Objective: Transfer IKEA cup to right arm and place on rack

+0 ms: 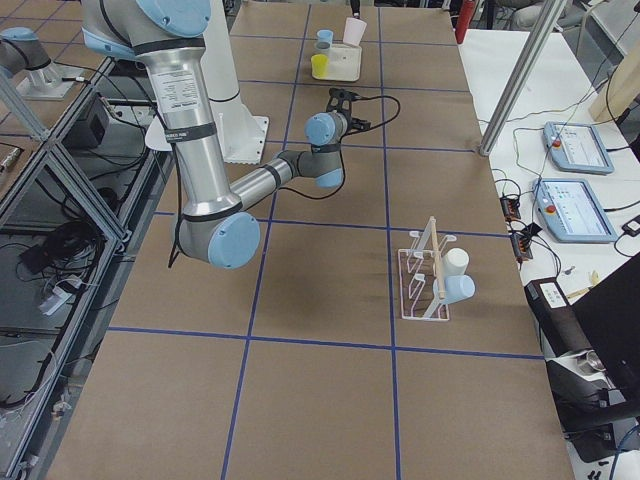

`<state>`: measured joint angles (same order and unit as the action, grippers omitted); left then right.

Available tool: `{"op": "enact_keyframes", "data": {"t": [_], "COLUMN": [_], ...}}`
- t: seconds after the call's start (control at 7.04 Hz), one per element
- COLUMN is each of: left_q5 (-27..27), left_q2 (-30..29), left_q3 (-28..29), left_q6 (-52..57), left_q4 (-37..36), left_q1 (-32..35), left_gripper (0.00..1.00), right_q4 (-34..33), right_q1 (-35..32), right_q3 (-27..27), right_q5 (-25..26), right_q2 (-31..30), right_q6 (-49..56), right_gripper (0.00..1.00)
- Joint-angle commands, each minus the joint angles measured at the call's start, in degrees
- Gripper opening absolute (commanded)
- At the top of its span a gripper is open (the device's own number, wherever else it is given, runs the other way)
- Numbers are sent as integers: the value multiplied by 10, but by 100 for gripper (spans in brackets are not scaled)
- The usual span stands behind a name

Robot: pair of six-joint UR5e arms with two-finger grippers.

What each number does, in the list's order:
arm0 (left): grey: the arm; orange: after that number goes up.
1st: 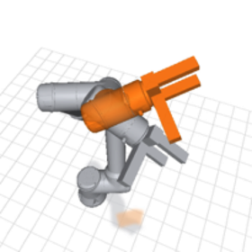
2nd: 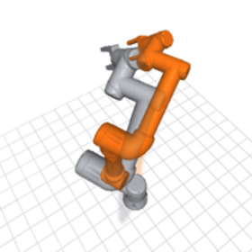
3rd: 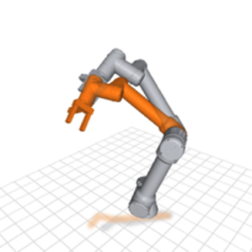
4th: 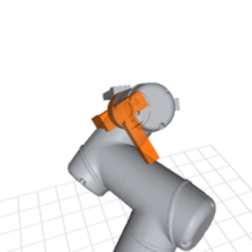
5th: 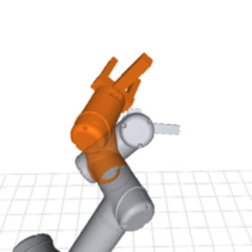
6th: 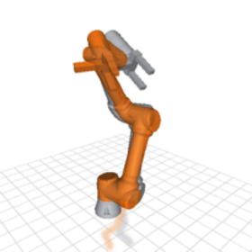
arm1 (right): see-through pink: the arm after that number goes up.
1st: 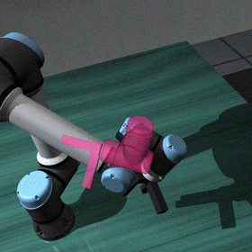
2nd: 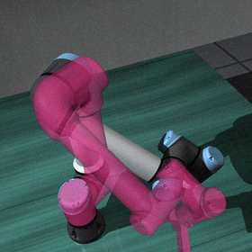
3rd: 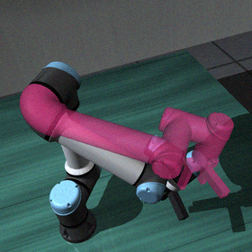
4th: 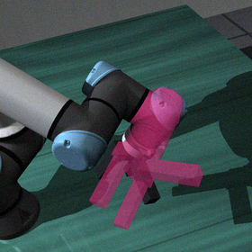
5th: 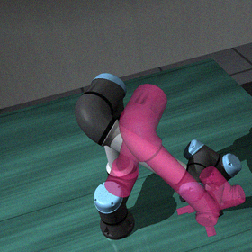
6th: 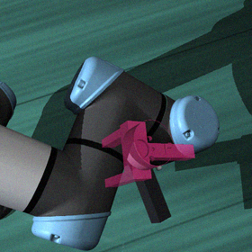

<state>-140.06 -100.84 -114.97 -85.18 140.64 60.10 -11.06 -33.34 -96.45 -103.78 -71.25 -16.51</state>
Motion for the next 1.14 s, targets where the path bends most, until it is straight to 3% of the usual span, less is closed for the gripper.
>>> {"op": "enact_keyframes", "data": {"t": [0.0,0.14,0.43,0.99], "left_q5": [1,3,66,120], "left_q2": [-60,-75,-95,-120], "left_q3": [-5,-5,-3,18], "left_q6": [-132,-143,-149,-148], "left_q4": [2,2,2,0], "left_q1": [-44,-70,-131,-176], "left_gripper": [0,0,0,0], "right_q4": [0,2,2,38], "right_q1": [69,75,80,93], "right_q3": [2,2,1,-5], "right_q5": [73,75,75,75], "right_q2": [43,46,59,56], "right_q6": [1,5,6,8], "right_gripper": [100,100,100,100]}}
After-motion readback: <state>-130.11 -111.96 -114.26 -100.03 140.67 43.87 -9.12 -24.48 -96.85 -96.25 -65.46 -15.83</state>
